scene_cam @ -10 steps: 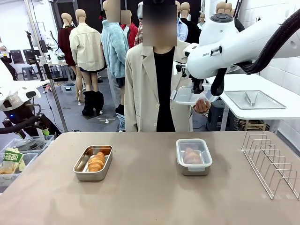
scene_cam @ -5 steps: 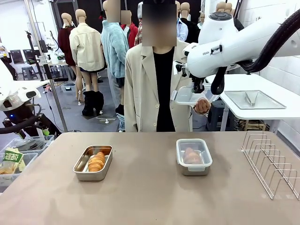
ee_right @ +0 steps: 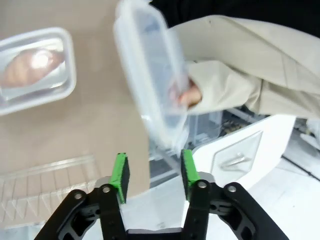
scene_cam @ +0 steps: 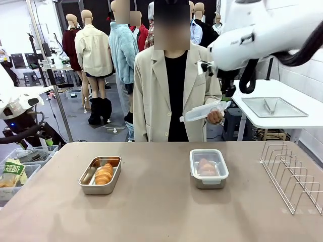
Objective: Place the bread in airtight containers.
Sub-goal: Release when the human grabs the Airtight Container lid.
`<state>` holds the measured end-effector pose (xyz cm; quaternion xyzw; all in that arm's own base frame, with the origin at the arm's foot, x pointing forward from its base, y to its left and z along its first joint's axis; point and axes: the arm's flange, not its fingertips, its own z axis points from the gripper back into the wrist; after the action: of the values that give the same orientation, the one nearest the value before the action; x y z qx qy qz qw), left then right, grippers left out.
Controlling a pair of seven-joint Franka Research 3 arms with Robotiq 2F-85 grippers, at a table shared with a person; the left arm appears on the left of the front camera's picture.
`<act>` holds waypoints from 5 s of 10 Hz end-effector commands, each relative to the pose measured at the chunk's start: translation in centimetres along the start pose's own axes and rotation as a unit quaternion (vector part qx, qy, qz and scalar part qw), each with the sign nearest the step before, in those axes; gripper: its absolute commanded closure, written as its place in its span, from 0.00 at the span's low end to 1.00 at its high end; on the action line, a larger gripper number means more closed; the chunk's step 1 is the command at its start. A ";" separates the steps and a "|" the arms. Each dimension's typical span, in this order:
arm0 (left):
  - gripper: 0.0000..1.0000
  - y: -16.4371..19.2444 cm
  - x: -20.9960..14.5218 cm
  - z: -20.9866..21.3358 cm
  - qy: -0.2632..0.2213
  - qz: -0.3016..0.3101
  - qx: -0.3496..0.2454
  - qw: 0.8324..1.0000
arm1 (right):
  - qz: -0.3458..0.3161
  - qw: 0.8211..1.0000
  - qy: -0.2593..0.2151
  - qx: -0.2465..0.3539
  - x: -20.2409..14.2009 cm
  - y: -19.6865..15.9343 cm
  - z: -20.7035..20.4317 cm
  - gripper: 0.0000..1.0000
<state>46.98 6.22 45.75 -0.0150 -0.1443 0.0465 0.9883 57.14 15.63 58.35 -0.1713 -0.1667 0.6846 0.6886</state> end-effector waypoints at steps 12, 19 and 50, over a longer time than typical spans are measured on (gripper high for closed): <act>0.00 0.2 -0.1 0.2 0.000 -0.003 0.004 1.000 | -0.054 0.961 -0.103 0.250 -20.1 5.1 -0.7 0.00; 0.00 0.2 -0.1 0.2 0.000 -0.003 0.004 1.000 | -0.054 0.961 -0.103 0.250 -20.1 5.1 -0.7 0.00; 0.00 0.2 -0.1 0.2 0.000 -0.003 0.004 1.000 | -0.054 0.961 -0.103 0.250 -20.1 5.1 -0.7 0.00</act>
<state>46.97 6.22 45.77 -0.0149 -0.1444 0.0465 0.9883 52.95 -4.44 55.45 0.0877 -0.0739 0.6766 0.7274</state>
